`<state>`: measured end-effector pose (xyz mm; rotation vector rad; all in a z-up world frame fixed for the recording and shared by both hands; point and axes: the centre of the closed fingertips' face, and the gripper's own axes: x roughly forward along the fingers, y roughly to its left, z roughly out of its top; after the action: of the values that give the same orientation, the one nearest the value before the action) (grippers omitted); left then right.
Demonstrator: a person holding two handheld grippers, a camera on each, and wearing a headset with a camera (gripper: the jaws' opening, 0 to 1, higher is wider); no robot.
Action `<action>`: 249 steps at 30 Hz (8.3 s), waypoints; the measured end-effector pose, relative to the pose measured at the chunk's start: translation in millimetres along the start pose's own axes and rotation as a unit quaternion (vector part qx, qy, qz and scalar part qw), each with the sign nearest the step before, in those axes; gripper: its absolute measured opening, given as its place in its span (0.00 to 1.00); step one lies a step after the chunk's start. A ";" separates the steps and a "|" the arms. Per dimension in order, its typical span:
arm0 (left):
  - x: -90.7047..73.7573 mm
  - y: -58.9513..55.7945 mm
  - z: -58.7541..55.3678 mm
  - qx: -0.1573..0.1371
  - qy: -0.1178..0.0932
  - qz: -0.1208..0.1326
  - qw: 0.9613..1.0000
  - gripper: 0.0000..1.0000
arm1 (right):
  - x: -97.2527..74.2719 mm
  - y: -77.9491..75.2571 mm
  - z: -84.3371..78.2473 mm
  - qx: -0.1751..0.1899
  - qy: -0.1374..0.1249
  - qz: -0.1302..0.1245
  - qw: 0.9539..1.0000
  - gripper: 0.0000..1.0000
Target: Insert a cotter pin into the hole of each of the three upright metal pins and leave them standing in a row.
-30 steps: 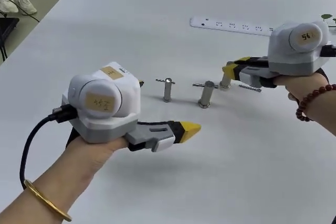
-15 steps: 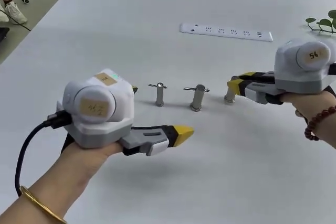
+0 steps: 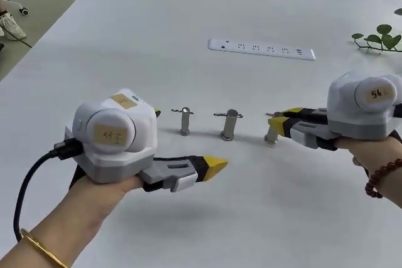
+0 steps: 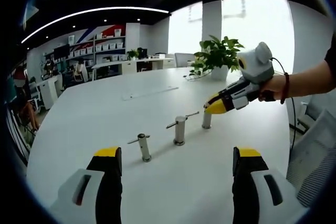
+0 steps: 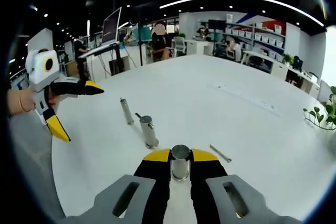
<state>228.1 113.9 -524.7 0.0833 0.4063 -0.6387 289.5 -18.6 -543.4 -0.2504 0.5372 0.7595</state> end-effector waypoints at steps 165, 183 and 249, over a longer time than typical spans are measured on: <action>1.4 -5.5 -10.4 -0.001 0.021 -0.025 0.999 0.78 | 50.6 -79.0 -47.8 -0.192 0.292 0.113 0.930 0.00; -0.3 -15.7 -5.2 -0.009 0.016 -0.041 0.999 0.65 | 30.7 -53.7 -16.7 -0.242 0.232 0.128 0.933 0.00; 2.0 -65.2 32.7 -0.161 0.019 -0.162 0.973 0.03 | -37.2 111.2 29.1 -0.431 0.059 0.262 0.861 0.00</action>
<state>202.0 53.9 -492.3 -0.2853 0.5626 -0.8846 199.1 49.6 -501.5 -1.0195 0.3451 1.5099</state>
